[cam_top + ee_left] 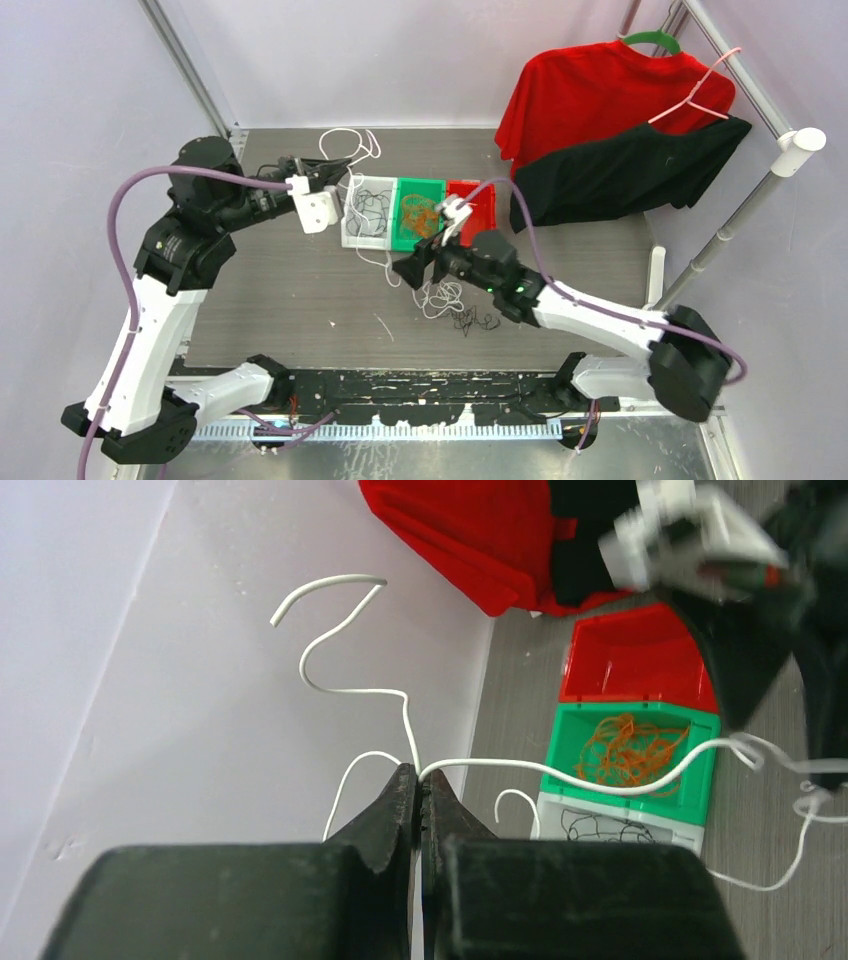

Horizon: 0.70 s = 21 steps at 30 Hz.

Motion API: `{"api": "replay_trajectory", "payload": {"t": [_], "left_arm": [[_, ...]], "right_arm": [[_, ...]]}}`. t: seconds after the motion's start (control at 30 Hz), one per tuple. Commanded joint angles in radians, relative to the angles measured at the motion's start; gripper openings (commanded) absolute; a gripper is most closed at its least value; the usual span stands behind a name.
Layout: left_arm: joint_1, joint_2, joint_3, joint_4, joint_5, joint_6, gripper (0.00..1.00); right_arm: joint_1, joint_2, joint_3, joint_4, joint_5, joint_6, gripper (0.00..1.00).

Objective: Untangle the cables
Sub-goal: Untie the cable.

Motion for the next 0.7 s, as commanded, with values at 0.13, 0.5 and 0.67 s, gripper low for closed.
{"api": "replay_trajectory", "payload": {"t": [0.13,0.5,0.67], "left_arm": [[-0.003,0.014,0.142,0.062,0.039,-0.186,0.00],[-0.003,0.048,0.292,0.093,0.030,-0.269,0.00],[-0.003,0.063,0.297,0.024,0.072,-0.336,0.00]], "right_arm": [[0.088,0.342,-0.006,0.196,0.080,0.018,0.67],[0.112,0.406,-0.149,0.342,0.241,0.078,0.24],[0.112,0.156,-0.093,0.167,0.293,-0.030,0.60]]}}
